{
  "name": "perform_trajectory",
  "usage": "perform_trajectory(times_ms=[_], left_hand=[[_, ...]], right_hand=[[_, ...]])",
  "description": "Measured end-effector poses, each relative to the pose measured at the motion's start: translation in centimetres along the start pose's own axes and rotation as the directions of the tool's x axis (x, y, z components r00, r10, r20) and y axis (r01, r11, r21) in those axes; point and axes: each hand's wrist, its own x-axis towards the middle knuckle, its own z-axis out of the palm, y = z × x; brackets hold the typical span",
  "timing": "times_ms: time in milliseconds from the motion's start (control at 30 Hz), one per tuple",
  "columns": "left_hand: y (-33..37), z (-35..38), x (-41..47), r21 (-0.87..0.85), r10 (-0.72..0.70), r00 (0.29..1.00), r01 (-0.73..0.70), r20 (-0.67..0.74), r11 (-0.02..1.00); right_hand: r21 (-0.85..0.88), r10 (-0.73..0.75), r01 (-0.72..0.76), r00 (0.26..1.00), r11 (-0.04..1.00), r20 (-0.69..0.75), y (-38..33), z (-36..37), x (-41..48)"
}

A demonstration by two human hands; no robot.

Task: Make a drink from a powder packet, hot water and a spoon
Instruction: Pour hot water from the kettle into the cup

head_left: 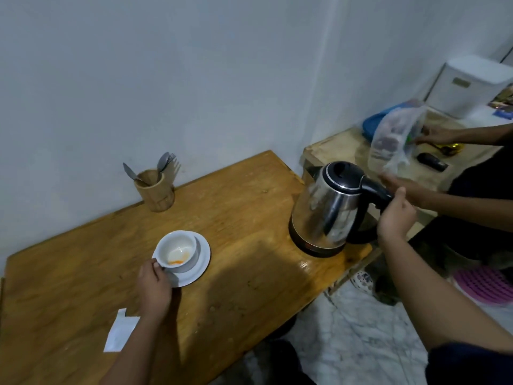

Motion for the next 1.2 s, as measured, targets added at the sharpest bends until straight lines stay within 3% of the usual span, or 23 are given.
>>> perform_trajectory(times_ms=[167,333,767,1200], left_hand=[[-0.3,-0.1,-0.1,0.001,0.031,0.999,-0.031,0.023,1.000],[-0.7,0.2,0.0,0.028,0.060,0.998,-0.060,0.017,0.998],[-0.5,-0.2,0.1,0.081,0.067,0.995,-0.073,0.079,0.994],[0.1,-0.6,0.0,0.075,0.000,0.995,-0.008,0.105,0.997]], right_hand=[[0.052,0.029,-0.028,0.999,0.998,-0.017,0.4,-0.3,-0.5],[0.206,0.165,-0.163,0.986,0.965,0.007,0.2,-0.6,-0.9],[0.084,0.276,-0.265,0.948,0.961,-0.160,-1.1,0.0,-2.8],[-0.081,0.012,-0.015,0.999,0.997,-0.040,-6.9,2.3,-3.8]])
